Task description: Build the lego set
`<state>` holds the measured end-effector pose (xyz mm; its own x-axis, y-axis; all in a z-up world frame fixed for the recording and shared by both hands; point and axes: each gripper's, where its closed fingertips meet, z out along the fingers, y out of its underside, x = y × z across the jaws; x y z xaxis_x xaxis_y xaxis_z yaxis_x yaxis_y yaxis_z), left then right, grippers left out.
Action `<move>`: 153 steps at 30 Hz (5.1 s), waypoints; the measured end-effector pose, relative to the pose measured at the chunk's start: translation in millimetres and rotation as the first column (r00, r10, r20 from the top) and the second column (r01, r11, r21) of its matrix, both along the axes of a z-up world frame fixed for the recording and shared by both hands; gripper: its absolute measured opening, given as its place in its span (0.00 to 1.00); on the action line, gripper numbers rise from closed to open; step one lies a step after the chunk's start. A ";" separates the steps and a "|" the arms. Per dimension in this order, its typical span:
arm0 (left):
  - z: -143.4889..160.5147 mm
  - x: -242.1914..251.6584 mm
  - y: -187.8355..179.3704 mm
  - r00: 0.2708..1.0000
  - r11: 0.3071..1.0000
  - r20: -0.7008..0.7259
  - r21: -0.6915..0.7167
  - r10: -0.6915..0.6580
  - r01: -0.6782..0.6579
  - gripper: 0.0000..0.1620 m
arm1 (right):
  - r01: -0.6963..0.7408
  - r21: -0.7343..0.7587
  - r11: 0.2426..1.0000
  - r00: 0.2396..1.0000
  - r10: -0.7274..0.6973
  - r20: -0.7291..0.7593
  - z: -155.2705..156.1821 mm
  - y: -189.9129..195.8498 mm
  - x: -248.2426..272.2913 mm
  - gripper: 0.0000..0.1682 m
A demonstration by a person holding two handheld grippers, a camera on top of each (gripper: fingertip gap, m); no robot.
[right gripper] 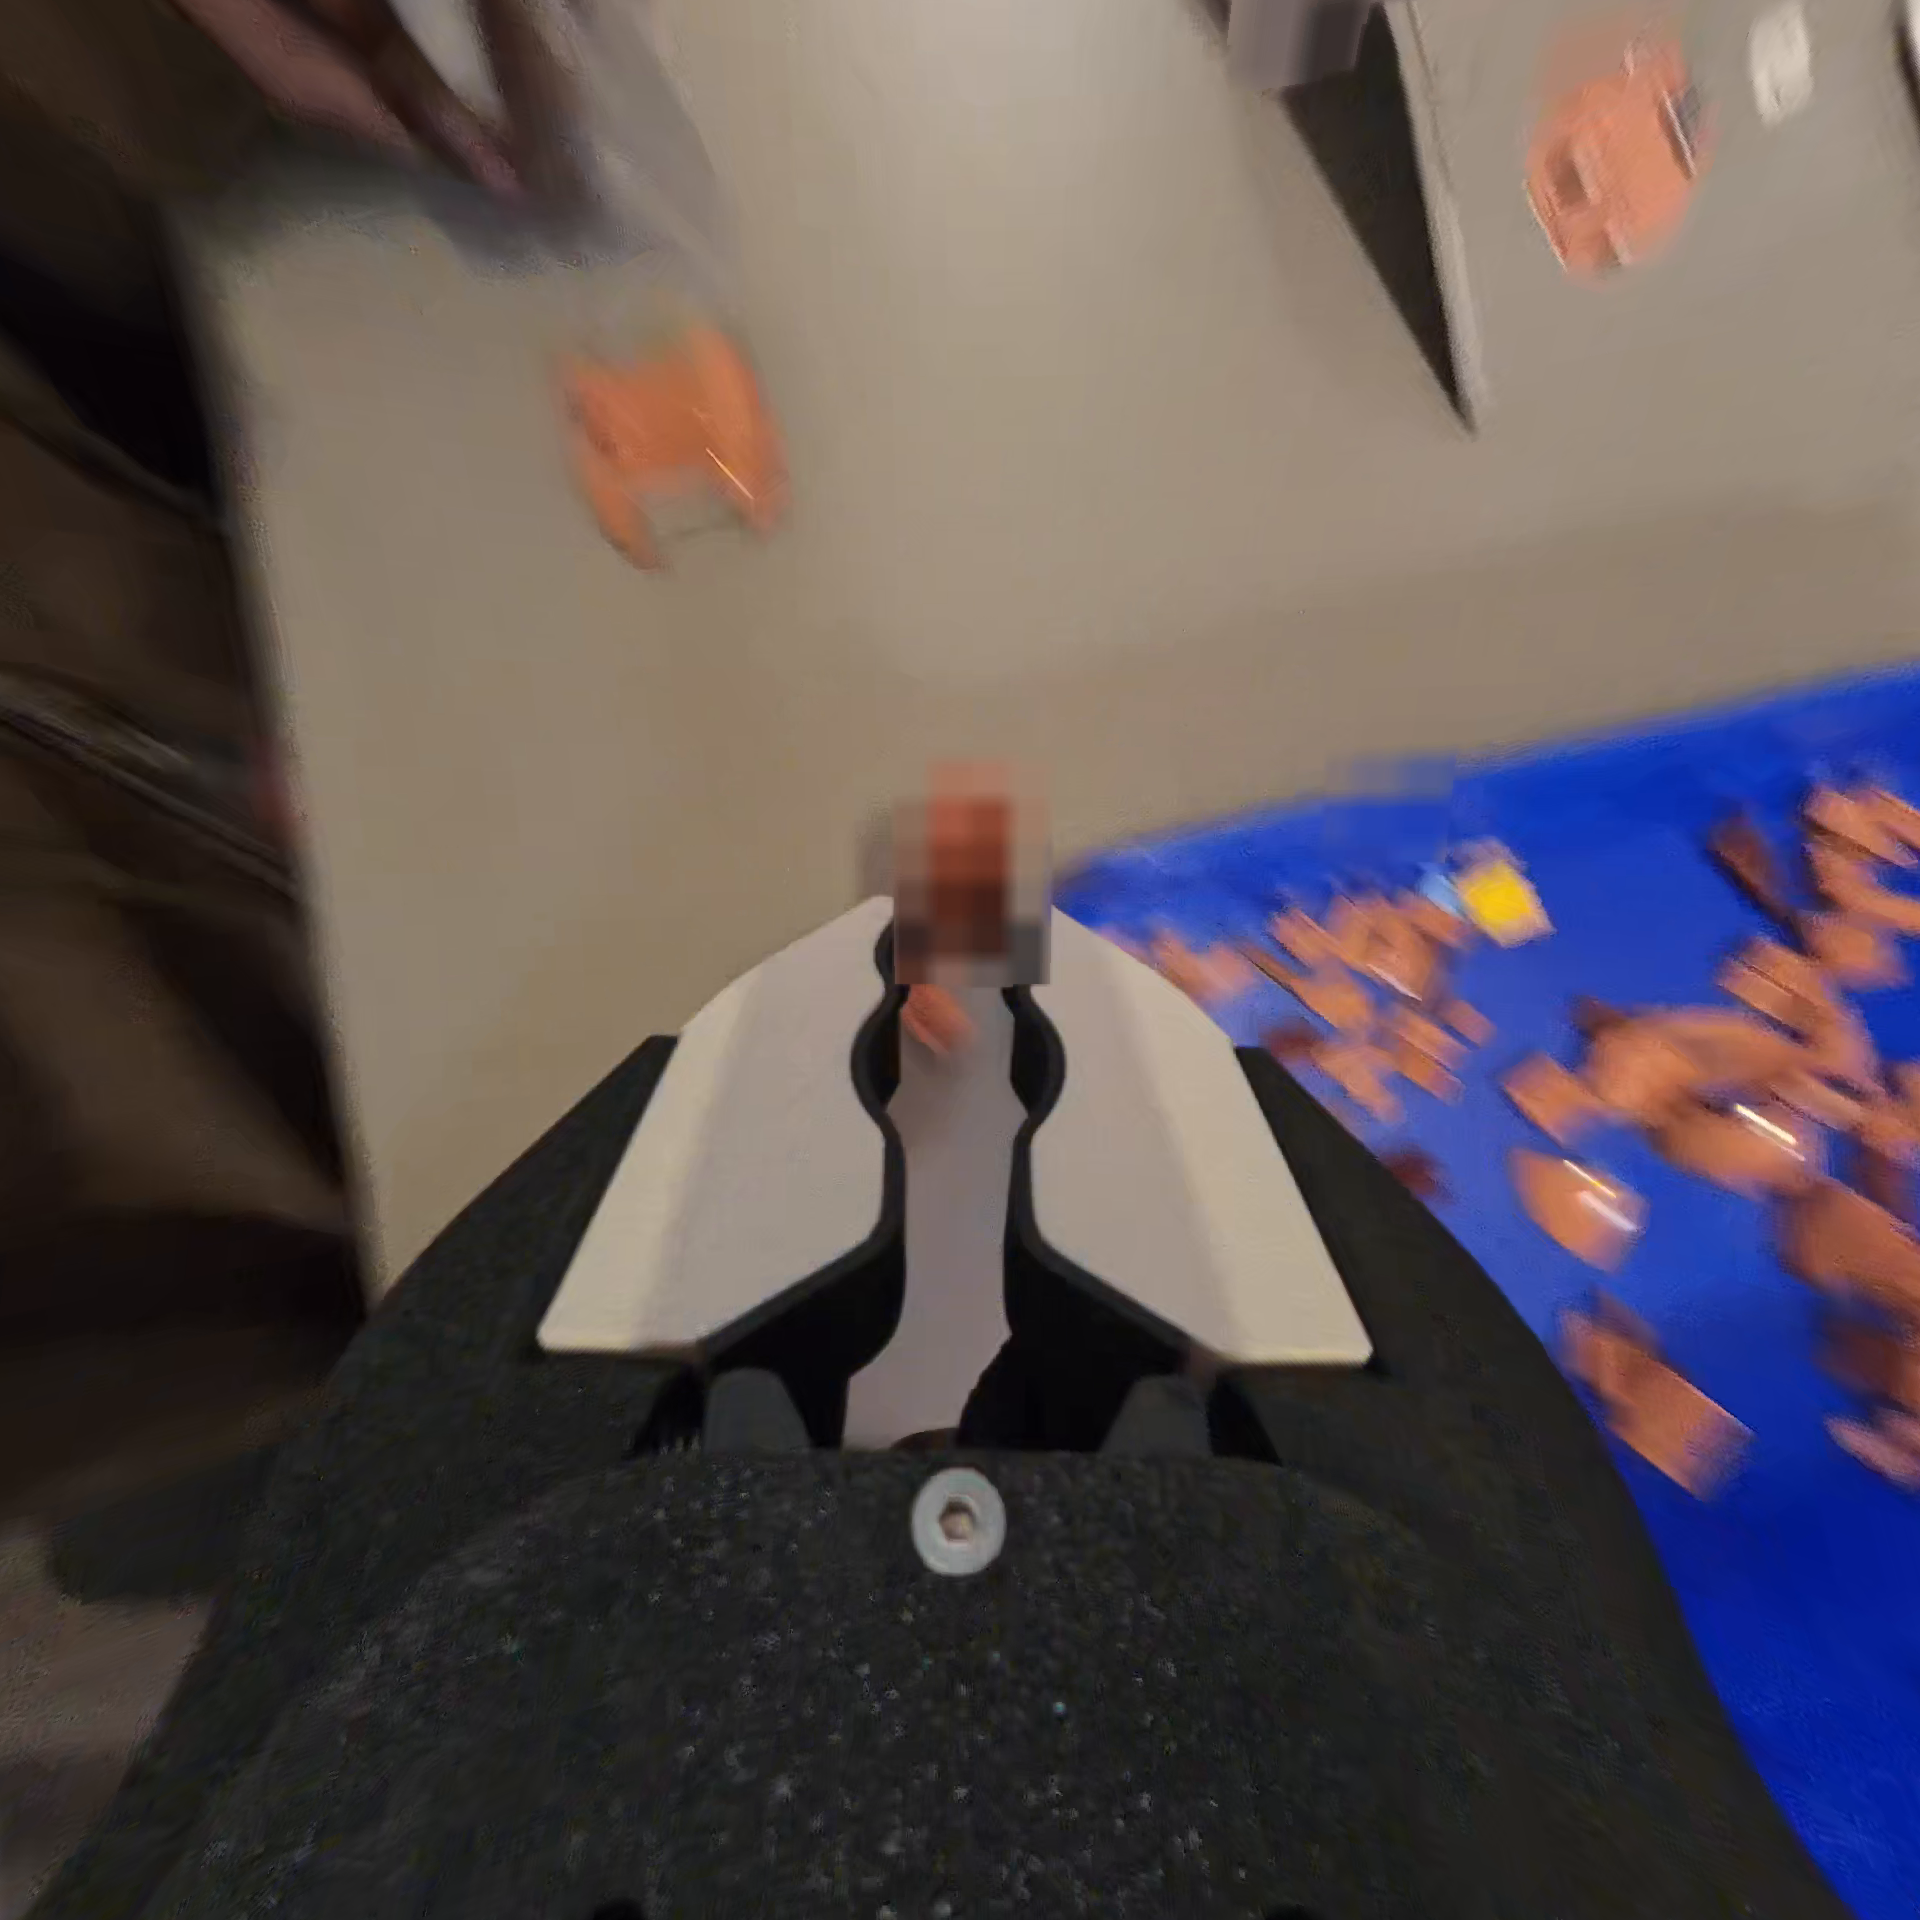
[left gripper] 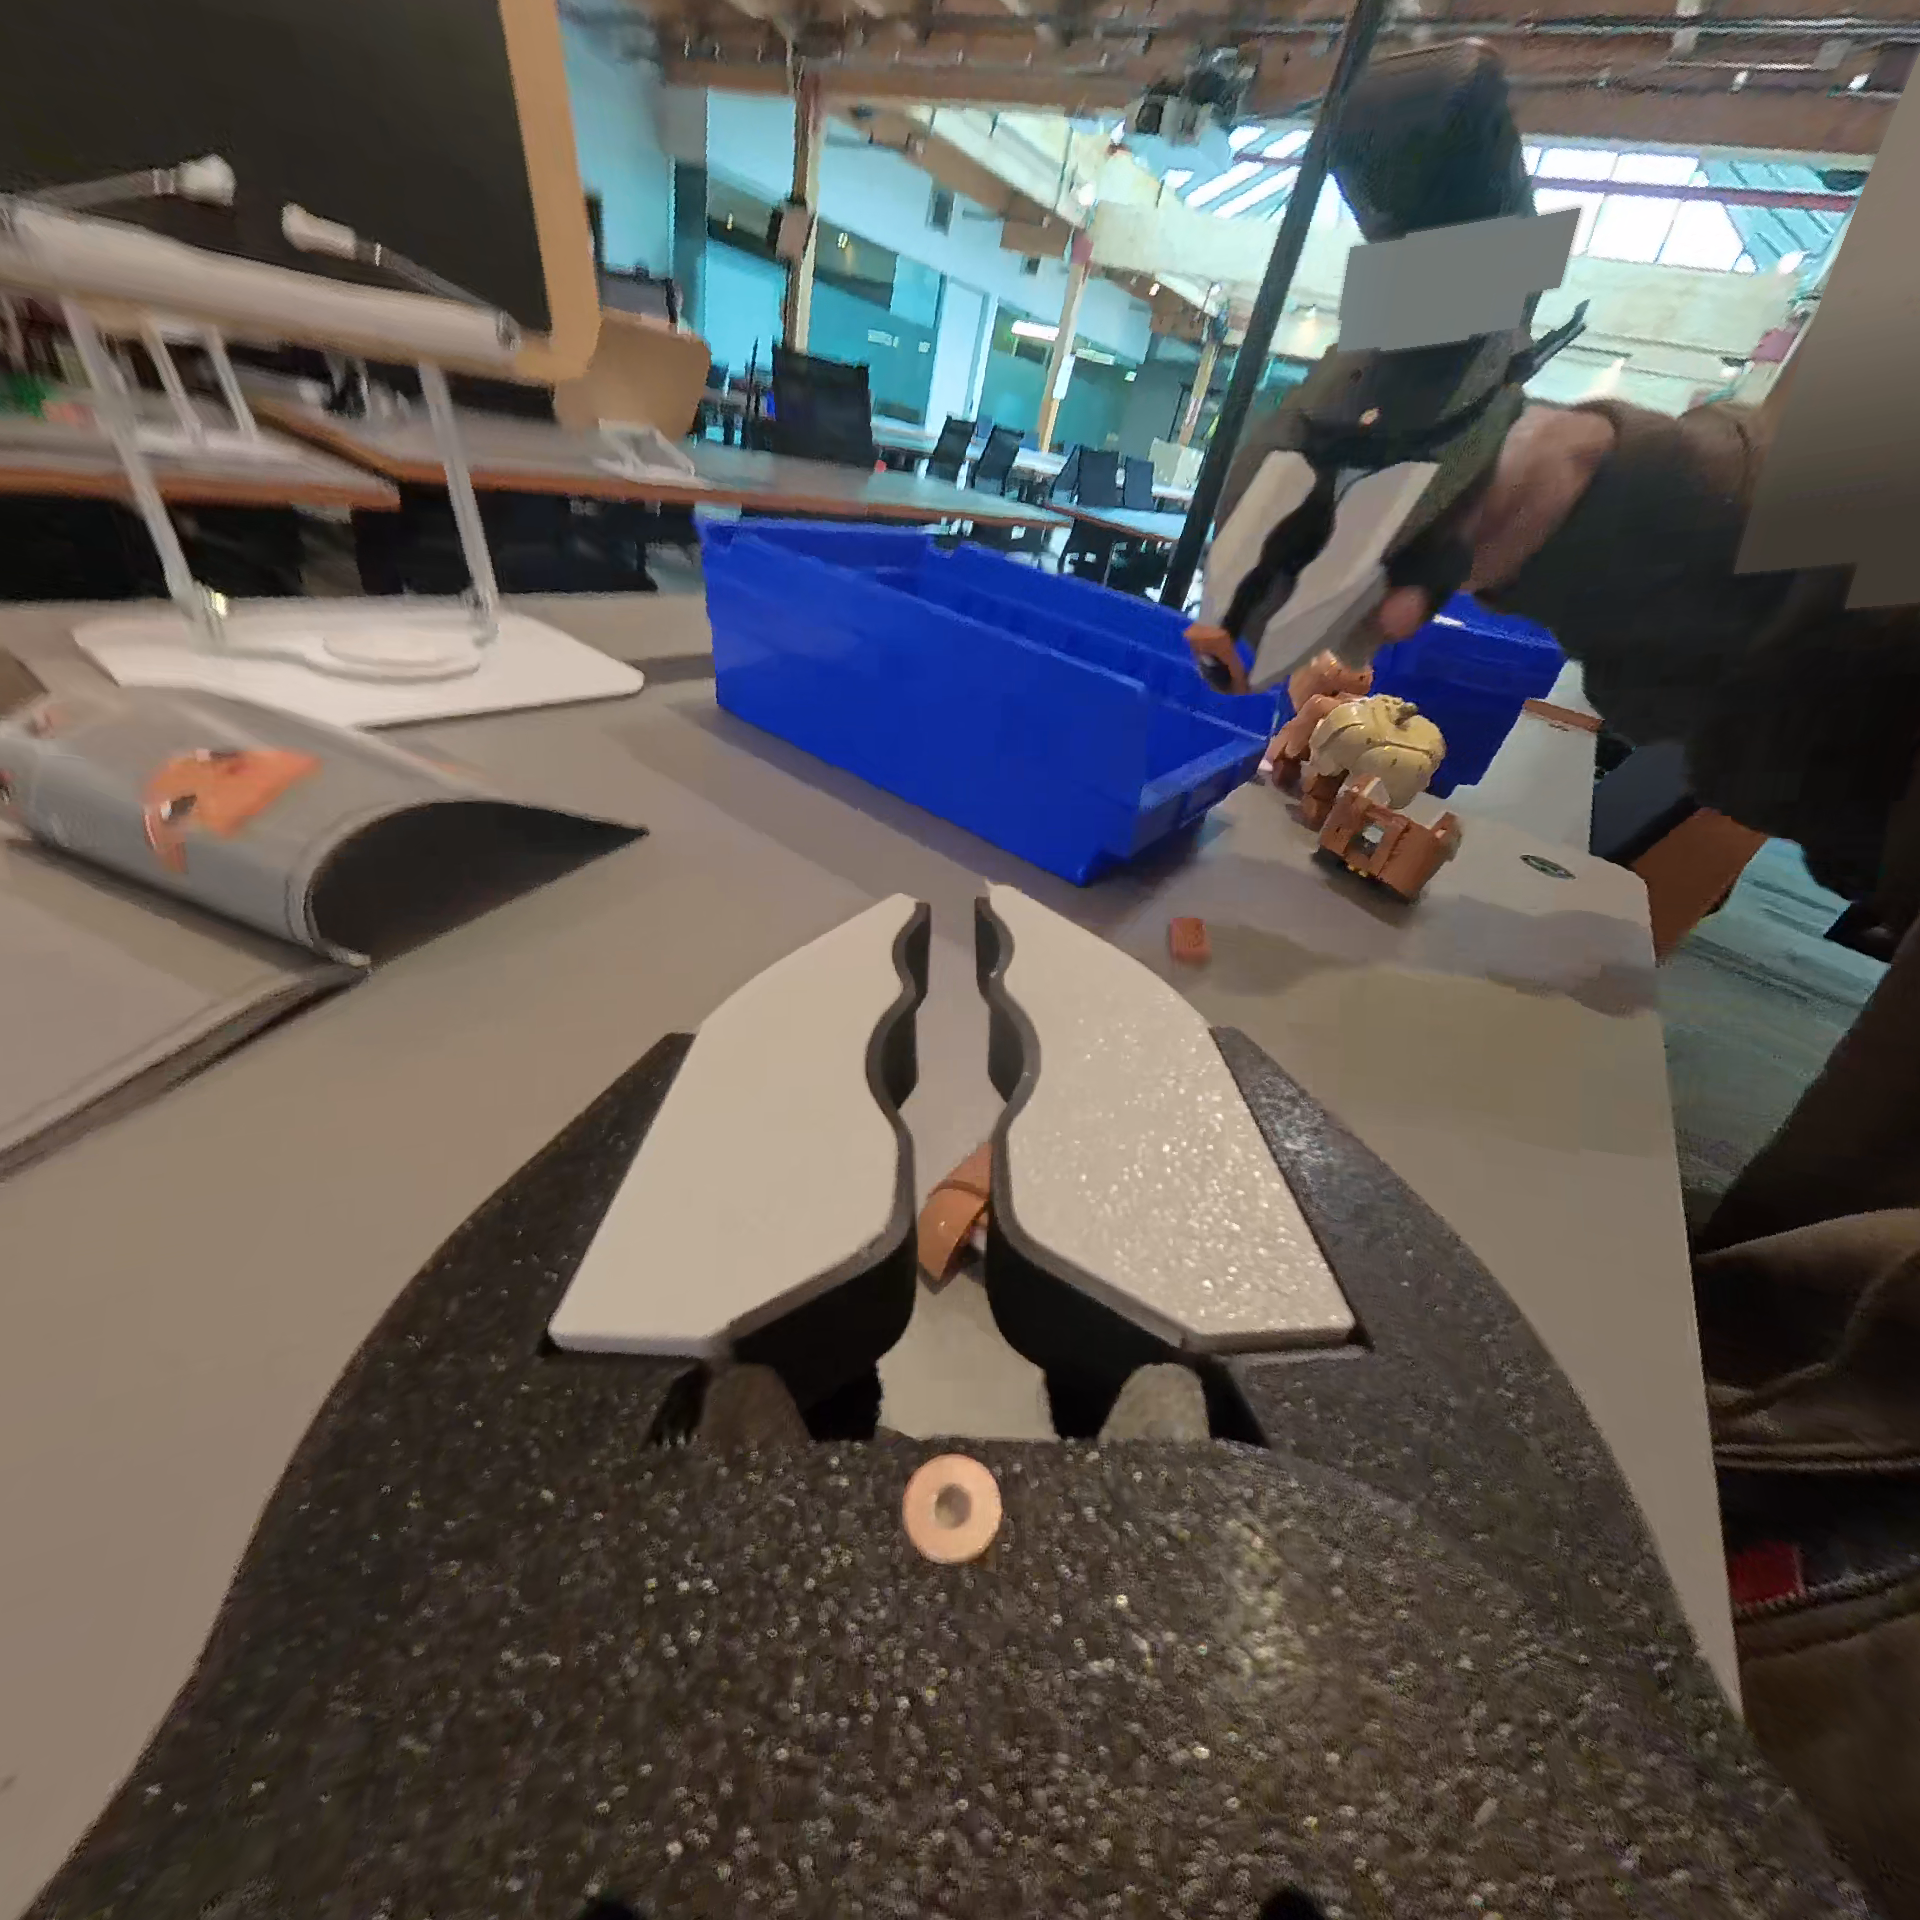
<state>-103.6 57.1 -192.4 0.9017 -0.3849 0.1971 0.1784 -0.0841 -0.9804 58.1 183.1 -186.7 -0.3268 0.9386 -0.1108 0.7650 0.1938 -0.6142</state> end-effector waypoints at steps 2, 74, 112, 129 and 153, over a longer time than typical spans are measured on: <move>12.7 11.1 -6.8 1.000 0.996 -0.020 0.091 -0.015 0.017 0.11 | 0.000 -0.222 0.975 0.988 -0.034 -0.151 14.5 -50.5 -15.7 0.10; -85.5 67.3 -3.9 0.626 0.684 -0.443 -0.700 -0.641 0.205 0.22 | 0.073 -0.177 0.981 0.972 -0.110 -0.207 -88.7 -138.2 -80.7 0.35; -86.8 66.9 -0.2 0.702 0.769 -0.458 -0.607 -0.545 0.201 0.22 | 0.212 -0.514 0.831 0.965 -0.262 -0.026 -88.8 -128.4 -98.8 0.07; -74.8 47.3 -9.4 0.736 0.829 -0.473 -0.517 -0.484 0.214 0.24 | 0.196 -0.472 0.860 0.967 -0.248 -0.050 -88.3 -132.9 -103.2 0.08; -72.6 47.3 -11.0 0.714 0.839 -0.488 -0.474 -0.502 0.265 0.25 | 0.209 -0.431 0.878 0.967 -0.250 -0.040 -92.5 -119.0 -92.4 0.10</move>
